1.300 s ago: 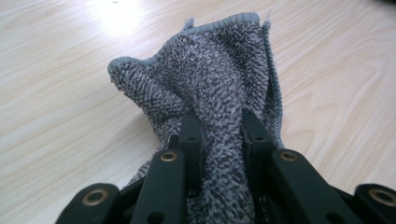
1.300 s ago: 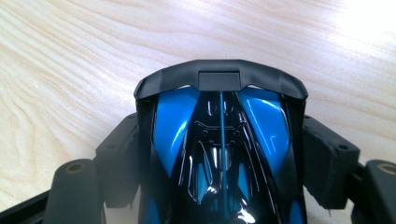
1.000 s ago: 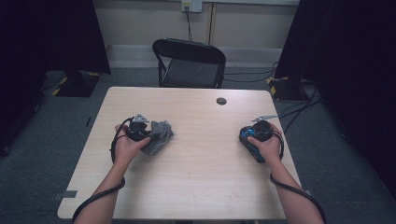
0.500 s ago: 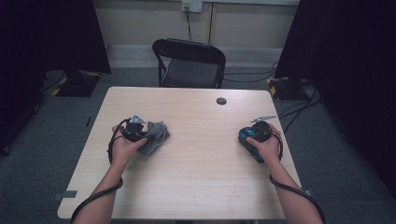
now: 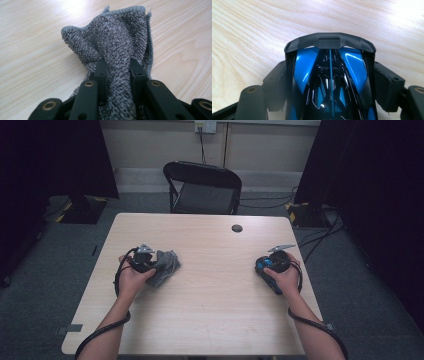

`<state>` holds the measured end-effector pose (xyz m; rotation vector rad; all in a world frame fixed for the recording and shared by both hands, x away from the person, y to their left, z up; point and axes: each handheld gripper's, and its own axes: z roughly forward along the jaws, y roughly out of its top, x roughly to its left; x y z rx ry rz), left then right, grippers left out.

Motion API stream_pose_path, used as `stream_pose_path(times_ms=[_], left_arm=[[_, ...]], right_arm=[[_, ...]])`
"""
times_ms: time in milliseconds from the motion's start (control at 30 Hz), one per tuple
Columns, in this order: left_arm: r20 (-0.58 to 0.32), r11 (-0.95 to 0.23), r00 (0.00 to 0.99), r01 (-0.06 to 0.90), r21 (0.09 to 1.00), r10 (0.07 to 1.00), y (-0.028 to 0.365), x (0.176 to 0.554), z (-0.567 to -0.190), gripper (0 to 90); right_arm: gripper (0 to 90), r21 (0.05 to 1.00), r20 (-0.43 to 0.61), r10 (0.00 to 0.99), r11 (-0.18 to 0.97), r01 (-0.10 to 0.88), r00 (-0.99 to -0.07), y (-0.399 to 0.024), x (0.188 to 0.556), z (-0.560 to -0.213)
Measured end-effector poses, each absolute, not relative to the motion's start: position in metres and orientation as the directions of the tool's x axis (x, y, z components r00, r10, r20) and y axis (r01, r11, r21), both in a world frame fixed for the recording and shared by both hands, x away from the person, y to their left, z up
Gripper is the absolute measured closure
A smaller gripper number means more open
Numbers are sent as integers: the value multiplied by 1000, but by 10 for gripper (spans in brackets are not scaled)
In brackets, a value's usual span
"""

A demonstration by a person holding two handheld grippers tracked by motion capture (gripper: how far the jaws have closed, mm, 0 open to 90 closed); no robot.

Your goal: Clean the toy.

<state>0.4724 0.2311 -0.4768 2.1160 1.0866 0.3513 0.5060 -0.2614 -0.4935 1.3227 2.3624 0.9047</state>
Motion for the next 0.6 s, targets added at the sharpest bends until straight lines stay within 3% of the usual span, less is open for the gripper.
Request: stream_pose_path(times_ms=[600], left_arm=[[-101,-356,586,610,708,804,236,470,-478,654]], right_arm=[[249,646,32,840,396,652,-542,-260,502,-494]])
